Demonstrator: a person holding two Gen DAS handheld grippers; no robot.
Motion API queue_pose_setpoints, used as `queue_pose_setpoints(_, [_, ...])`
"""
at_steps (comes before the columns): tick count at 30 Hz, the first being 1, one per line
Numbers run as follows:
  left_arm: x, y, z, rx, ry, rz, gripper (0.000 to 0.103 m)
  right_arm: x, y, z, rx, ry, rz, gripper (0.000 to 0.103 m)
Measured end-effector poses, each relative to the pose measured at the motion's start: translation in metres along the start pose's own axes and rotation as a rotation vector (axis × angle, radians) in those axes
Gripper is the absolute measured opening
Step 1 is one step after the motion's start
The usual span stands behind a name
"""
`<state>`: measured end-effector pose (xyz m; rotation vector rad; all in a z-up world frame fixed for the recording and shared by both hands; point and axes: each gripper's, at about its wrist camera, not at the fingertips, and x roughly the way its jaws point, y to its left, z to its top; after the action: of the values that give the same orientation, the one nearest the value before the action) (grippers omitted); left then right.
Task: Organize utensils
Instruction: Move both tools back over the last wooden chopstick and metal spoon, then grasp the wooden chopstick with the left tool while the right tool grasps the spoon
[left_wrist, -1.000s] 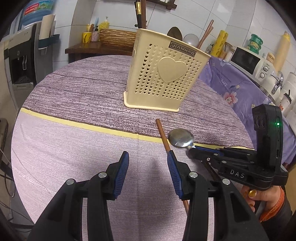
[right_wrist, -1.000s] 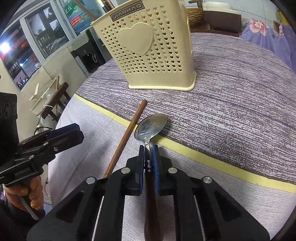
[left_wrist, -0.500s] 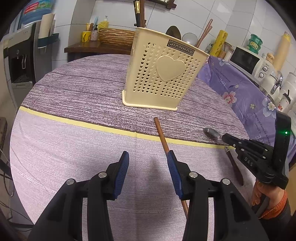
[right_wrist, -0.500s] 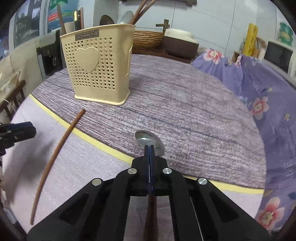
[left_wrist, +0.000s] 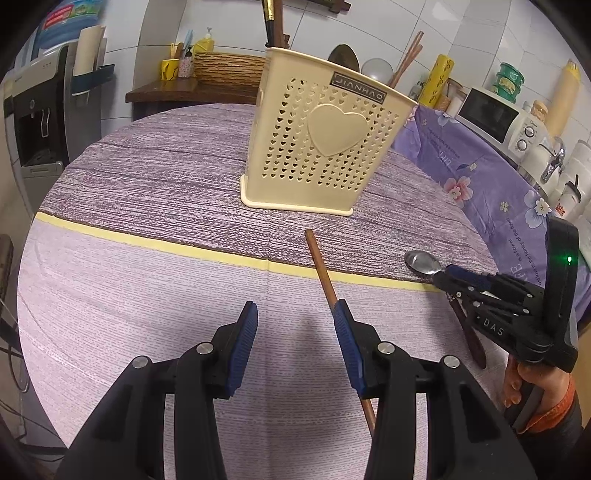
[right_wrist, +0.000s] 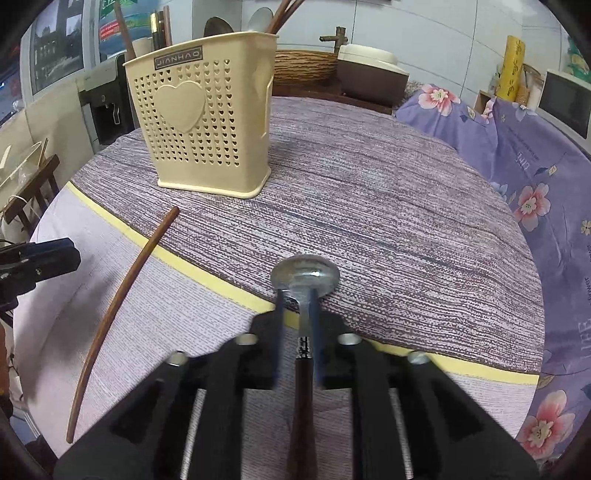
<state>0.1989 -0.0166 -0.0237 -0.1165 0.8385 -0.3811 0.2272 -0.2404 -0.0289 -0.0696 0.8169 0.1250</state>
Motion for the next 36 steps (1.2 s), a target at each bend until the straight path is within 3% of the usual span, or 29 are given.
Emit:
queue_pose_setpoints(1, [0.001, -0.002, 0.000, 0.007, 0.002, 0.001, 0.044, -0.003, -0.001, 0.000, 0.005, -0.017, -0.007, 0.057])
queue_pose_setpoints(3, [0.003, -0.006, 0.000, 0.018, 0.005, 0.001, 0.043, -0.004, -0.001, 0.003, -0.009, -0.014, -0.018, 0.057])
queue_pose_setpoints(11, [0.007, -0.009, -0.004, 0.012, 0.022, -0.007, 0.044, 0.031, 0.000, 0.014, -0.039, 0.135, -0.033, 0.057])
queue_pose_setpoints(16, [0.006, -0.006, -0.004, 0.005, 0.023, 0.003, 0.043, 0.046, -0.011, 0.025, 0.032, 0.162, 0.024, 0.057])
queue_pose_setpoints(19, [0.008, -0.007, -0.003, 0.008, 0.028, 0.004, 0.044, 0.049, -0.010, 0.031, 0.025, 0.171, 0.028, 0.048])
queue_pose_setpoints(23, [0.012, -0.014, -0.002, 0.030, 0.037, 0.011, 0.043, 0.048, -0.005, 0.032, 0.005, 0.169, 0.015, 0.048])
queue_pose_setpoints(28, [0.019, -0.023, 0.002, 0.055, 0.052, 0.018, 0.044, 0.028, -0.009, 0.031, 0.036, 0.086, 0.042, 0.048])
queue_pose_setpoints(36, [0.044, -0.040, 0.016, 0.088, 0.101, 0.037, 0.043, -0.059, -0.011, 0.036, 0.076, -0.144, 0.049, 0.048])
